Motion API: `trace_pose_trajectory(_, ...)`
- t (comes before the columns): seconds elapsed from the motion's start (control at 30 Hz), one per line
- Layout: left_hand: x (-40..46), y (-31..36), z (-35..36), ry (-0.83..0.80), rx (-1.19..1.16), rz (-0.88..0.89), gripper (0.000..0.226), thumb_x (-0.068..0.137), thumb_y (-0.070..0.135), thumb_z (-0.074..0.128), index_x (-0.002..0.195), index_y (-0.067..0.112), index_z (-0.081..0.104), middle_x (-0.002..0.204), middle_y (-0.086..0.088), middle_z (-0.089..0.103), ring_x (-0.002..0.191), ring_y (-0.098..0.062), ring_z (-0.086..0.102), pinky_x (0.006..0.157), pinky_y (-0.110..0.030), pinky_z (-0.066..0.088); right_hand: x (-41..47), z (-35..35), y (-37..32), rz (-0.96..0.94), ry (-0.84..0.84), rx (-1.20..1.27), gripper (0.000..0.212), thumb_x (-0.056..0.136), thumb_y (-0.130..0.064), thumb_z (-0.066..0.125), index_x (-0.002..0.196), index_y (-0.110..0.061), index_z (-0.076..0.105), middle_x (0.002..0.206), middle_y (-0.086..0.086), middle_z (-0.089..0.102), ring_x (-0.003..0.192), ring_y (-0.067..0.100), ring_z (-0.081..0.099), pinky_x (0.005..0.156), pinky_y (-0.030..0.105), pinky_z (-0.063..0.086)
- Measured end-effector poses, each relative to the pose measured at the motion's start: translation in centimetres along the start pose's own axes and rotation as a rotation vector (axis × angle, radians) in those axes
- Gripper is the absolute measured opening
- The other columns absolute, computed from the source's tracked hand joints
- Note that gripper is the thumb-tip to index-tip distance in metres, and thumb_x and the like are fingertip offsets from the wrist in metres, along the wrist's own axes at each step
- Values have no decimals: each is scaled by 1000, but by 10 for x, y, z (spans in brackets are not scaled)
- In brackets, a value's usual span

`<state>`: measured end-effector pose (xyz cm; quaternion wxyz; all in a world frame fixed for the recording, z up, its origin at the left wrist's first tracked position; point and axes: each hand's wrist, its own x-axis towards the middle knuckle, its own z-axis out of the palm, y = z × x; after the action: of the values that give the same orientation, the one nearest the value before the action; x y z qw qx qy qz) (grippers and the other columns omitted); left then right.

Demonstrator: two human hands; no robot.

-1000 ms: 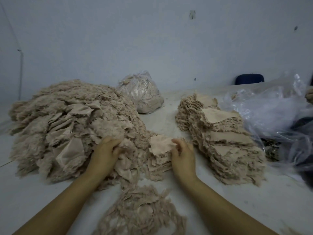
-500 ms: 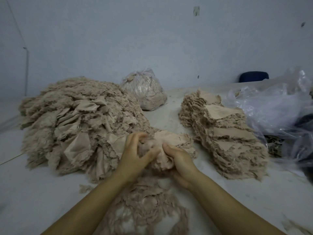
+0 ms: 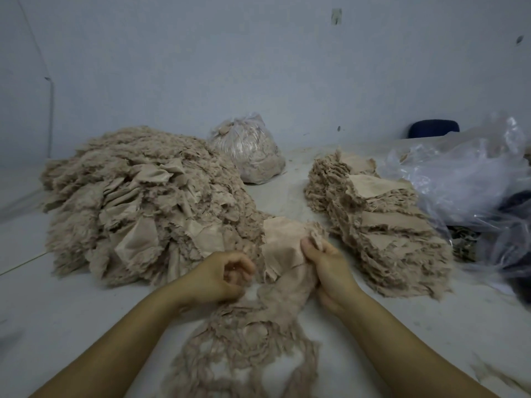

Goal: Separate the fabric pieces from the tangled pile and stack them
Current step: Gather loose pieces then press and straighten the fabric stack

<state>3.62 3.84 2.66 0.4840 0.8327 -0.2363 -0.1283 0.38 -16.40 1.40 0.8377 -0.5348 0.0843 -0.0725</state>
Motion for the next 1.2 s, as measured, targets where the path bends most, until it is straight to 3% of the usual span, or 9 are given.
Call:
trace_pose_trajectory(0.17, 10, 25, 4, 62, -354, -66, 61, 67, 39, 68, 123, 23, 51, 121, -9, 59, 108, -14, 61, 84, -17, 48, -10, 10, -2, 99, -285, -75, 36, 91, -21, 58, 111, 8, 61, 107, 30, 65, 94, 34, 64, 82, 37, 55)
trace_pose_trajectory(0.37, 18, 32, 36, -14, -729, -157, 21, 79, 16, 67, 97, 5, 66, 87, -12, 71, 77, -20, 69, 68, -29, 56, -7, 16, 2, -97, -34, -250, 39, 98, -28, 50, 104, 8, 64, 100, 26, 69, 85, 26, 68, 75, 34, 56)
trace_pose_trajectory(0.47, 20, 32, 39, 58, -668, -140, 17, 90, 19, 59, 103, 9, 65, 91, -11, 73, 81, -20, 69, 71, -33, 55, -10, 11, 2, -57, -125, -189, 41, 97, -39, 50, 106, -4, 69, 100, 14, 73, 92, 22, 71, 78, 32, 58)
trace_pose_trajectory(0.6, 21, 35, 34, 310, -695, -163, 16, 96, 23, 52, 98, 14, 65, 87, -8, 73, 67, -16, 68, 54, -24, 53, -15, 11, 11, -7, -92, -214, 30, 92, -26, 61, 103, 1, 68, 96, 15, 74, 89, 25, 71, 71, 31, 58)
trace_pose_trajectory(0.7, 21, 22, 9, 548, -781, -228, 21, 99, 25, 47, 111, 13, 60, 83, -7, 66, 61, -21, 59, 42, -23, 45, -12, 0, 5, -36, 54, -221, 25, 92, -22, 62, 111, -7, 66, 110, 7, 71, 101, 20, 68, 85, 31, 55)
trace_pose_trajectory(0.87, 11, 5, 7, 239, 0, -170, 31, 94, 45, 48, 100, 18, 61, 99, -1, 61, 85, -14, 57, 71, -27, 45, -12, -3, 0, -83, 19, -252, 16, 93, -27, 60, 96, -13, 67, 92, -2, 72, 86, 14, 66, 75, 25, 53)
trace_pose_trajectory(0.97, 8, 18, 25, 307, 308, 66, 51, 76, 70, 34, 65, 26, 58, 81, 7, 54, 77, -3, 50, 69, -21, 38, -11, 11, -3, -156, 10, -228, 23, 95, -25, 57, 91, -6, 69, 86, 7, 74, 81, 22, 70, 71, 32, 56)
trace_pose_trajectory(1.1, 9, 33, 53, 201, -237, 163, 24, 85, 52, 54, 80, 30, 64, 72, 16, 65, 68, 0, 58, 64, -13, 45, -5, 24, -2, -248, 42, -198, 29, 97, -25, 54, 75, -12, 66, 71, 5, 70, 71, 20, 66, 67, 35, 55)
trace_pose_trajectory(1.2, 19, 29, 60, 378, -485, 62, 25, 94, 21, 54, 71, 18, 61, 60, 7, 62, 60, -11, 55, 55, -24, 45, 0, 18, 1, -307, 149, -341, 34, 95, -27, 57, 71, -4, 61, 64, 5, 63, 64, 17, 58, 62, 36, 49)
